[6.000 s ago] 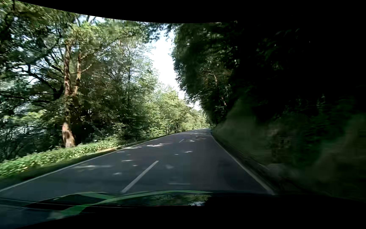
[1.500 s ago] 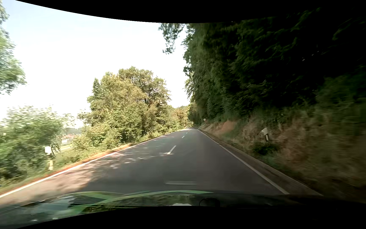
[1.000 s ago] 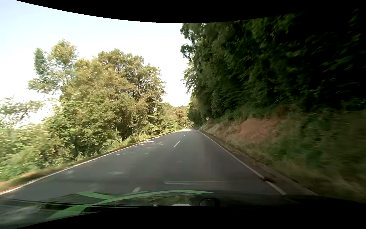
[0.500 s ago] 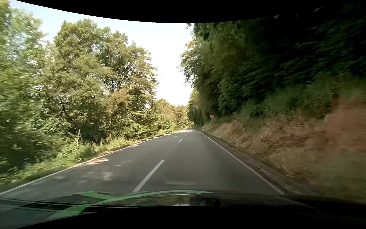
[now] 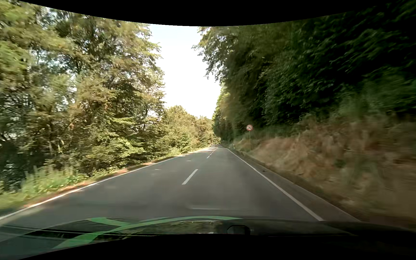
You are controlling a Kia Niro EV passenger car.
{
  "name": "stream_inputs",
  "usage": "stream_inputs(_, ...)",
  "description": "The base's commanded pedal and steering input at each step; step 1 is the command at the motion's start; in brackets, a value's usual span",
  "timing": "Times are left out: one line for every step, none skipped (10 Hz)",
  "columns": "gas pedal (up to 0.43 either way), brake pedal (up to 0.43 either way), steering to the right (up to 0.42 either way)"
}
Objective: Follow the waypoints while adhering to traffic rules and regulations
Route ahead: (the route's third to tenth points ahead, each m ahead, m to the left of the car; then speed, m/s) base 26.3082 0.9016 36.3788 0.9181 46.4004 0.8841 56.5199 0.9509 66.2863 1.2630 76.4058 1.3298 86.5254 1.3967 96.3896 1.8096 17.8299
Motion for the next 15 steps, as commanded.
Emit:
stream_inputs(0.157, 0.000, -0.005)
stream_inputs(0.138, 0.000, -0.005)
stream_inputs(0.118, 0.000, -0.005)
stream_inputs(0.118, 0.000, -0.005)
stream_inputs(0.138, 0.000, -0.005)
stream_inputs(0.177, 0.000, -0.004)
stream_inputs(0.189, 0.000, -0.003)
stream_inputs(0.209, 0.000, -0.003)
stream_inputs(0.209, 0.000, -0.003)
stream_inputs(0.209, 0.000, -0.003)
stream_inputs(0.189, 0.000, -0.003)
stream_inputs(0.138, 0.000, -0.003)
stream_inputs(0.130, 0.000, -0.003)
stream_inputs(0.118, 0.000, -0.004)
stream_inputs(0.118, 0.000, -0.004)
